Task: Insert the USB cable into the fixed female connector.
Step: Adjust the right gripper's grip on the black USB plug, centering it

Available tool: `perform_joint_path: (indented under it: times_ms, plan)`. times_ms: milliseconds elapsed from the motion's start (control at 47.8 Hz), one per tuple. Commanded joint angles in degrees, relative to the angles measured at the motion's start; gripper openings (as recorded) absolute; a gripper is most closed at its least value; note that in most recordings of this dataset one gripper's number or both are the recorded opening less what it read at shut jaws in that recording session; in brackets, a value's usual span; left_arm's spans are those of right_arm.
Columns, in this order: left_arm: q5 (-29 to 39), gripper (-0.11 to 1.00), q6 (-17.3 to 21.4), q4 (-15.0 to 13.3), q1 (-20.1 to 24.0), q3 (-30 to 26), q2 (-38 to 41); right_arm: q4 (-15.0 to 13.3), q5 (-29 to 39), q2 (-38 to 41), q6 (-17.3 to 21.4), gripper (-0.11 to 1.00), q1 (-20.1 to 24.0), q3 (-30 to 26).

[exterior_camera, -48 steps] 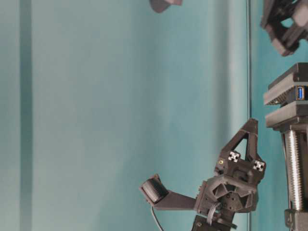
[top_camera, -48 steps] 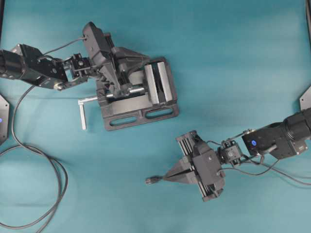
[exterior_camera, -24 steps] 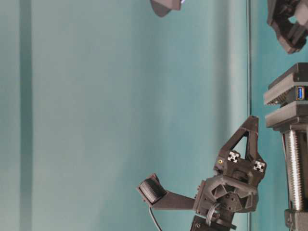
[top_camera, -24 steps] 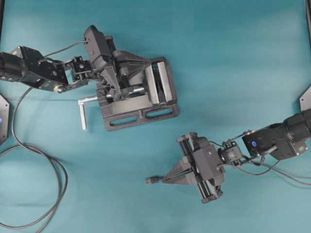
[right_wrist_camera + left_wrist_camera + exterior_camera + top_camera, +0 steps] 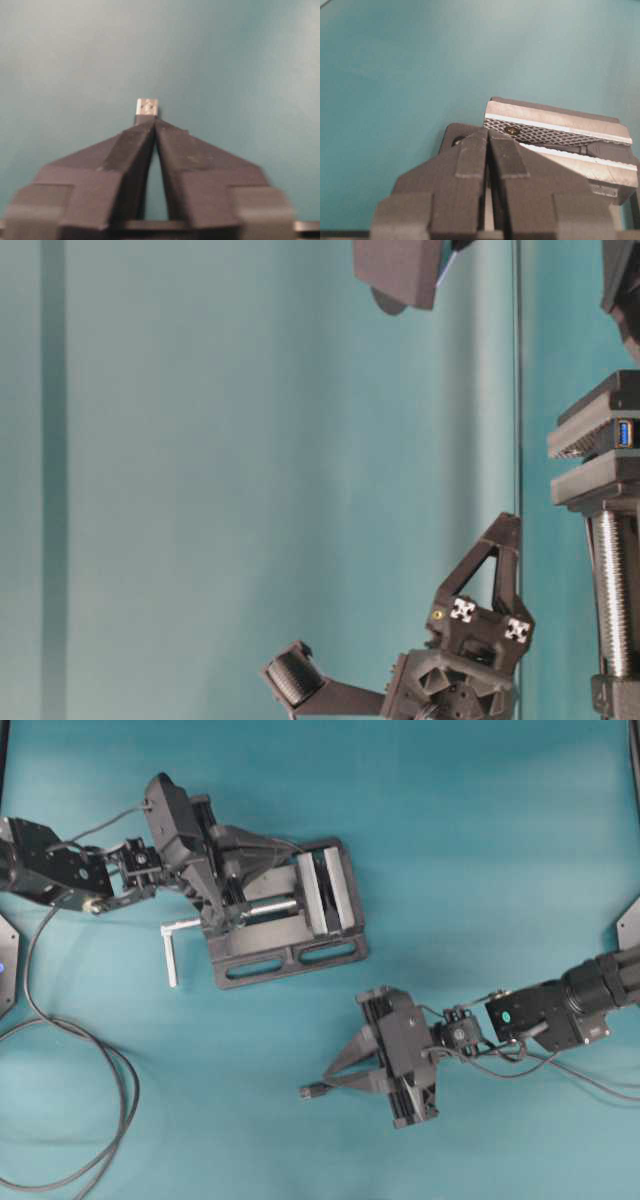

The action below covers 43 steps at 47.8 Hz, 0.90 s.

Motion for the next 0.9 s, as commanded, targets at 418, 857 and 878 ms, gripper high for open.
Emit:
perform_joint_path:
  times_ms: [418, 857, 878]
  plan:
    - [-0.7, 0.02, 0.2, 0.2, 0.1, 0.0, -1.7, 2.5, -0.8, 1.5, 2.5, 0.52, 1.8, -2.7]
    - [-0.8, 0.01, -0.1, 0.2, 0.1, 0.0, -1.7, 2.5, -0.4, 2.5, 4.8, 0.52, 2.5, -3.8]
    - [-0.9, 0.01, -0.1, 0.2, 0.0, 0.0, -1.7, 2.4, -0.4, 2.7, 4.8, 0.52, 2.5, -4.0]
